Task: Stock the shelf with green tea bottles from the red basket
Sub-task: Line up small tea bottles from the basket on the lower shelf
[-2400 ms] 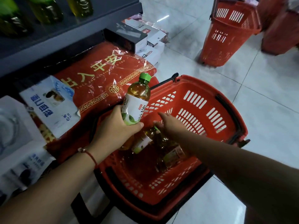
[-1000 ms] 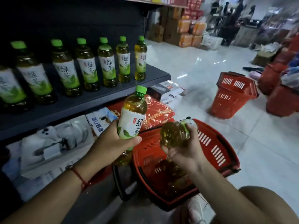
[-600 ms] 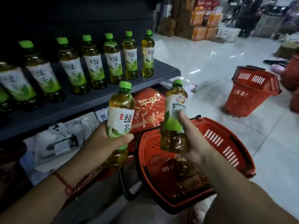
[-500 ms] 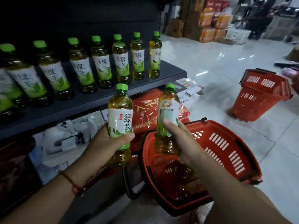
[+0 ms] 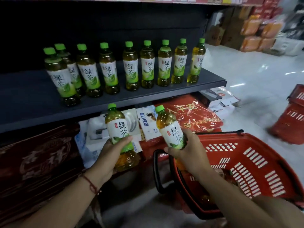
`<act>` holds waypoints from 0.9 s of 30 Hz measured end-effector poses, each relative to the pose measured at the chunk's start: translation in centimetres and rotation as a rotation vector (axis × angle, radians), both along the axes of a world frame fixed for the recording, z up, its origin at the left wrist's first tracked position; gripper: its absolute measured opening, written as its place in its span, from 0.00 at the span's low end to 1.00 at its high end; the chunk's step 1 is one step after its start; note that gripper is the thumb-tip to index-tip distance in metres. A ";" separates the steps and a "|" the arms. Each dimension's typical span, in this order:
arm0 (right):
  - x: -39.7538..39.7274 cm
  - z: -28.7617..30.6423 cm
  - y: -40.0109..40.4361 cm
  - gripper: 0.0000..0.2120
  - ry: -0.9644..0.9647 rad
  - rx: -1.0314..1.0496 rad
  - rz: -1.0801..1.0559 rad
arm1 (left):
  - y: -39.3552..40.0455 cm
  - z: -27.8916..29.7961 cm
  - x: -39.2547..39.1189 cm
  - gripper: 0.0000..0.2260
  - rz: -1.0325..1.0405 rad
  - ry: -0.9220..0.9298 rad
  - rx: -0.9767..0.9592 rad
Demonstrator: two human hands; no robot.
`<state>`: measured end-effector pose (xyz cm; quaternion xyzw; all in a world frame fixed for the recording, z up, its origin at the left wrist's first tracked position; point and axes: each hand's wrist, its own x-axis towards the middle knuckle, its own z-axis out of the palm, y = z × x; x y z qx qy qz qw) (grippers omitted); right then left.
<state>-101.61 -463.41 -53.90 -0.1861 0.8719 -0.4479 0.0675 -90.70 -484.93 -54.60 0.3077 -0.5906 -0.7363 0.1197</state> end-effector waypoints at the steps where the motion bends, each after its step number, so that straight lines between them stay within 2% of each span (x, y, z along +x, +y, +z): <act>1: 0.4 -0.2 -0.3 0.29 0.002 0.003 -0.010 | -0.4 0.2 0.1 0.20 0.000 0.012 0.021; 3: 1.3 -0.4 -1.0 0.25 -0.115 -0.093 -0.010 | -1.2 0.5 0.3 0.19 -0.014 0.033 0.072; 6: 2.9 -0.5 -2.2 0.18 -0.493 -0.334 -0.041 | -2.0 1.2 0.8 0.15 -0.036 0.073 0.107; 8: 4.1 -1.3 -2.7 0.15 -0.705 -0.376 -0.090 | -2.6 1.4 1.4 0.14 -0.055 0.094 0.101; 10: 5.0 -2.9 -2.9 0.19 -0.808 -0.310 -0.133 | -3.7 1.4 2.0 0.15 -0.063 0.091 0.112; 12: 5.7 -4.1 -3.4 0.20 -0.768 -0.209 -0.124 | -5.1 1.9 2.5 0.17 -0.058 0.093 0.126; 15: 6.5 -4.2 -5.4 0.14 -0.662 -0.121 -0.040 | -7.5 2.5 3.1 0.17 0.003 0.126 0.126; 17: 6.9 -3.1 -7.8 0.12 -0.659 -0.172 0.024 | -9.0 2.6 3.8 0.16 0.056 0.140 0.086; 19: 7.0 -1.3 -10.7 0.16 -0.631 -0.204 0.093 | -10.6 2.8 4.6 0.20 0.081 0.125 0.020; 22: 6.1 1.7 -15.7 0.19 -0.568 -0.277 0.197 | -13.1 3.7 5.7 0.14 0.113 0.149 -0.091; 24: 5.1 3.9 -19.2 0.19 -0.460 -0.301 0.241 | -14.7 4.4 6.2 0.11 0.155 0.183 -0.131; 27: 3.3 6.5 -24.7 0.19 -0.270 -0.325 0.273 | -17.1 4.6 6.7 0.14 0.232 0.199 -0.154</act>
